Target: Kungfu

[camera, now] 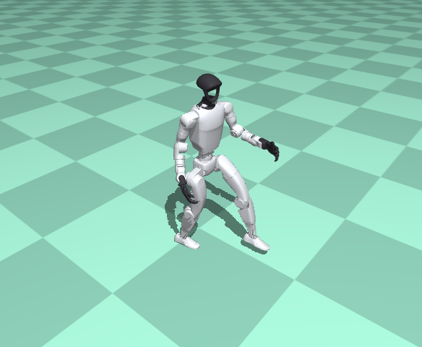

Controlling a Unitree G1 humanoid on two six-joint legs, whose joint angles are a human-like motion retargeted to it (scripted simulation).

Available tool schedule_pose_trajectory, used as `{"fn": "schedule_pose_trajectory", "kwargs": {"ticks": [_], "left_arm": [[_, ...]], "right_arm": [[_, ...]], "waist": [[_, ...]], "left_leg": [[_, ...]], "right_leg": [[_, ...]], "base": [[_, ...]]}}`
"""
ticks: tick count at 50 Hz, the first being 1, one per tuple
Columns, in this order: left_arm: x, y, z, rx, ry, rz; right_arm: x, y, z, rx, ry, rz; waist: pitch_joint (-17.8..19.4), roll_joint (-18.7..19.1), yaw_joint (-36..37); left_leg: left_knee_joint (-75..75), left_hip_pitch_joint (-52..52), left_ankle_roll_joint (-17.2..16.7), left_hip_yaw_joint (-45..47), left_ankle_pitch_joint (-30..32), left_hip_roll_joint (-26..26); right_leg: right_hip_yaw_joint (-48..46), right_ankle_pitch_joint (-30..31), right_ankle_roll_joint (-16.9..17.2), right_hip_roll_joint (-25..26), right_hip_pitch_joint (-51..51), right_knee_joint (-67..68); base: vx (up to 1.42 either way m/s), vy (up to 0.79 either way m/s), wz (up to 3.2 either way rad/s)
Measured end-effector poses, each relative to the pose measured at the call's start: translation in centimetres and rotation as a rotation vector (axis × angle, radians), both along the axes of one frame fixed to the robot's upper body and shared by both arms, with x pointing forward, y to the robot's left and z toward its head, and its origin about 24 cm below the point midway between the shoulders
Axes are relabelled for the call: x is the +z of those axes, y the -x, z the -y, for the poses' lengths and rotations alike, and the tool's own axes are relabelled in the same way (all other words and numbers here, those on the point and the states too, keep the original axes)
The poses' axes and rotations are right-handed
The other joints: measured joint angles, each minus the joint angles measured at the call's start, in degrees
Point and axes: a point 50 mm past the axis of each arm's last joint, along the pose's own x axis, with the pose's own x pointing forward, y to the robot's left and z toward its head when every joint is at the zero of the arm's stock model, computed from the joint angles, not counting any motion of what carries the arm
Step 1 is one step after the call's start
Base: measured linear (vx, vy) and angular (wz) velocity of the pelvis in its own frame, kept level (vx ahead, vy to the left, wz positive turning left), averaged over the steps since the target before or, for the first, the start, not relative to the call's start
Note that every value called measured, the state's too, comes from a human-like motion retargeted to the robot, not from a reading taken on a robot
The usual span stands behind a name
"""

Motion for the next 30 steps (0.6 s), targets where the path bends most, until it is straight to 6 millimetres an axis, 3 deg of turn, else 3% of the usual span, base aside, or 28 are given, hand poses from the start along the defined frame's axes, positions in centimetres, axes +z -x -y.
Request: {"fn": "schedule_pose_trajectory", "kwargs": {"ticks": [3,5,7,10,12,14,16,18,21,23,30], "left_arm": [[3.7,-0.7,3.0,-0.065,0.142,0.22],[4.9,-0.8,5.0,-0.102,0.218,0.305],[5.2,-1.0,7.4,-0.184,0.272,0.318],[3.6,-0.6,11.1,-0.403,0.31,0.245],[2.2,-0.2,12.8,-0.576,0.326,0.174],[0.9,0.1,14.6,-0.74,0.329,0.108],[-0.7,0.4,16.1,-0.836,0.312,0.034],[-2.8,1.4,17.8,-0.874,0.304,-0.03],[-5.1,2.8,18.9,-0.867,0.269,-0.087],[-5.7,3.4,19.4,-0.861,0.253,-0.092],[-6.0,3.3,20.1,-0.858,0.34,-0.141]], "right_arm": [[1.9,-6.8,-2.9,0.033,-0.117,0.235],[3.6,-10.8,-5.8,0.124,-0.235,0.365],[5.4,-14.0,-9.1,0.265,-0.363,0.464],[7.8,-16.4,-15.0,0.53,-0.559,0.541],[8.9,-16.5,-18.9,0.718,-0.664,0.546],[10.2,-17.0,-21.2,0.858,-0.714,0.562],[11.0,-17.6,-22.0,0.952,-0.718,0.555],[11.0,-17.8,-21.9,0.999,-0.676,0.536],[10.3,-17.1,-22.0,1.018,-0.608,0.533],[9.6,-16.7,-21.7,0.994,-0.578,0.517],[7.9,-15.9,-20.6,0.807,-0.627,0.455]], "waist": [[0.72,1.43,2.64],[1.68,2.86,5.04],[2.79,3.4,6.12],[3.75,4.54,5.86],[4.7,8.39,-0.46],[7.29,11.61,-1.11],[9.82,12.83,2.51],[10.23,12.15,4.05],[9.97,10.08,5.68],[10.56,10.05,6.02],[10.56,12.02,4.56]], "left_leg": [[-5.93,4.41,-1.57,-12.31,4.12,1.21],[-7.65,8.81,-3.33,-17.91,8.59,3.42],[-7.6,12.66,-4.46,-12.25,-0.99,4.15],[-2.04,11.99,-1.96,-2.53,-26.41,9.37],[7.26,3.41,-1.19,-4.05,-32.7,10.65],[15.14,-4.77,-0.42,-4.26,-36.22,12.93],[21.26,-9.7,0.06,-2.71,-39.7,16.88],[27.6,-13.17,2.37,0.68,-43.94,16.48],[33.85,-16.89,4.87,5.61,-48.01,17.57],[37.43,-19.17,6.01,6.58,-50.16,18.29],[42.76,-22.36,8.46,6.71,-53.58,19.63]], "right_leg": [[5.27,0.27,0.92,-1.29,-0.91,3.01],[10.24,0.24,1.52,-1.31,-3.24,7.57],[13.88,-1.35,4.52,-3.94,-7.54,15.03],[14.13,-0.42,11.17,-5.03,-15.81,24.13],[2.87,1.28,17.78,-6.57,-22.07,27.16],[-12.0,2.42,20.72,-9.84,-29.24,30.67],[-23.27,2.61,20.72,-12.84,-34.86,34.05],[-29.45,0.33,19.47,-18.31,-39.05,36.95],[-34.64,-7.78,11.62,-24.83,-43.64,38.76],[-33.58,-10.36,11.23,-25.69,-45.61,38.7],[-31.88,-9.6,10.68,-23.84,-48.2,38.22]], "base": [[0.44,0.45,-2.93],[0.51,0.68,-3.31],[0.28,0.79,-2.92],[0.23,0.66,-2.36],[-0.01,0.66,-0.73],[-0.36,0.52,-1.48],[-0.32,0.48,-2.23],[-0.07,0.57,-1.31],[0.01,0.34,-1.26],[-0.08,0.23,-0.76],[0.02,0.16,-0.39]]}}
